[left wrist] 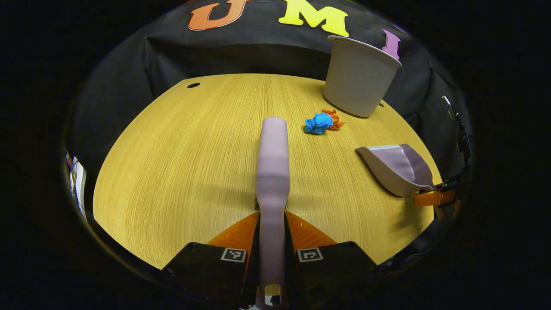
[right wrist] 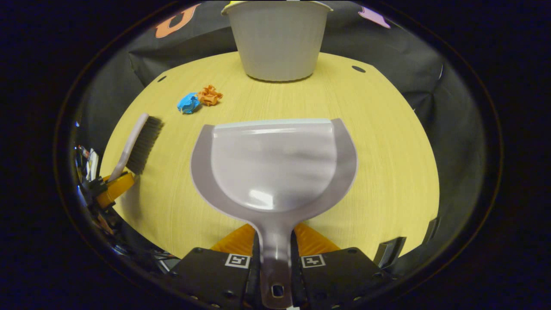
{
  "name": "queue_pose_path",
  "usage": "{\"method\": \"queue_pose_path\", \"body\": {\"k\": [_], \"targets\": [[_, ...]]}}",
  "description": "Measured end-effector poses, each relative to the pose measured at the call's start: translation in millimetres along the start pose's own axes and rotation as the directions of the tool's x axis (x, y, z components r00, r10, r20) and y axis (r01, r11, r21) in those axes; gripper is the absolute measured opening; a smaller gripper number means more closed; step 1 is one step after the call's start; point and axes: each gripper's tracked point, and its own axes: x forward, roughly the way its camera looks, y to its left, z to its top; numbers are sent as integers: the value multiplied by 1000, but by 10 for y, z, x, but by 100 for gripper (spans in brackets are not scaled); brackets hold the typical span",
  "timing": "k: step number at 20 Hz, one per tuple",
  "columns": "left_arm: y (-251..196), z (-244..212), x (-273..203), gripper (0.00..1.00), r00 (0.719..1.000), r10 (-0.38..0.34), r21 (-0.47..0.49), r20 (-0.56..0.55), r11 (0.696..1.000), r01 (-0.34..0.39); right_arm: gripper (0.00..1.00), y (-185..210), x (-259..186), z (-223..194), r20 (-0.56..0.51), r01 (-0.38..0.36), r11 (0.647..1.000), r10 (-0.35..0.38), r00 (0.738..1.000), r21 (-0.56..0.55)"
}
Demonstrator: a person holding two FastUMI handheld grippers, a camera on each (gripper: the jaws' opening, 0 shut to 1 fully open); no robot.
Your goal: Pick up the small broom and dustpan from the desktop, sweep the trash into the dustpan with the broom, and then empty the trash into the garbage bin.
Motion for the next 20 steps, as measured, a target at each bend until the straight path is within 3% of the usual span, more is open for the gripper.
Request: {"method": "queue_pose_path", "body": {"k": [8, 20], "targets": [[265, 322, 132, 29, 1000, -9, 43, 19, 999, 8, 28, -120, -10, 39, -10, -52, 985, 51, 999, -163], [310, 841, 510, 29, 999, -48, 113, 10, 992, 47, 28, -154, 87, 314, -67, -110, 954, 94, 993, -279]]}}
